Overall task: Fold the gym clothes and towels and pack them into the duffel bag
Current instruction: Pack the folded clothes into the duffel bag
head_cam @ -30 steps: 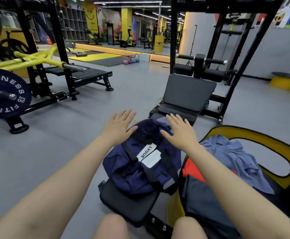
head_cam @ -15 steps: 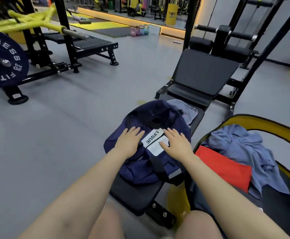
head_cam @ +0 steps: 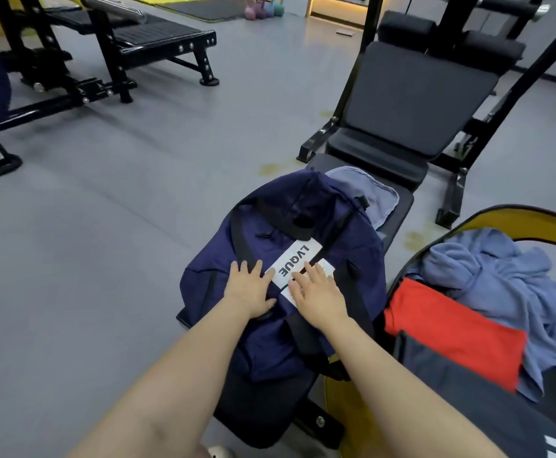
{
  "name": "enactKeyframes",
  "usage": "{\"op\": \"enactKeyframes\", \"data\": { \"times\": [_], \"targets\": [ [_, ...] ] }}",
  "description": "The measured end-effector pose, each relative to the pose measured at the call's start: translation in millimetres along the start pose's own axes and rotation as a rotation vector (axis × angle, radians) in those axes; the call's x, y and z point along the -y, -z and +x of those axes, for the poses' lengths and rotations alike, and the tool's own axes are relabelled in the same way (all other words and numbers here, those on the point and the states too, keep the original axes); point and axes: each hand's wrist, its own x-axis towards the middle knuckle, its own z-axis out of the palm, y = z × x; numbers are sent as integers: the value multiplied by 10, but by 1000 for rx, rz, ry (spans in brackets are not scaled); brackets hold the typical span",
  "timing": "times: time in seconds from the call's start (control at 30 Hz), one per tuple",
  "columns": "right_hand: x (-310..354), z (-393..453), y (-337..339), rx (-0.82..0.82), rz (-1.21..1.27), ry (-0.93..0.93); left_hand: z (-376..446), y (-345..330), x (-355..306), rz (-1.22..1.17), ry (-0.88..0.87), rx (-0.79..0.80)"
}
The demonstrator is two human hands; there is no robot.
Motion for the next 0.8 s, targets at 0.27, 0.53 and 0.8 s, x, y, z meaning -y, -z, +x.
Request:
{"op": "enactKeyframes", "data": {
  "times": [0.27,0.53,0.8],
  "targets": [
    [43,-116,116,-154,253,-133,83,121,-79,-33,67,-102],
    [30,-258,442,-145,428,-379,-130,433,96,-336,163,-212],
    [49,-585,833,-342,548,-385,-521,917,262,-470,271,-221]
  ]
}}
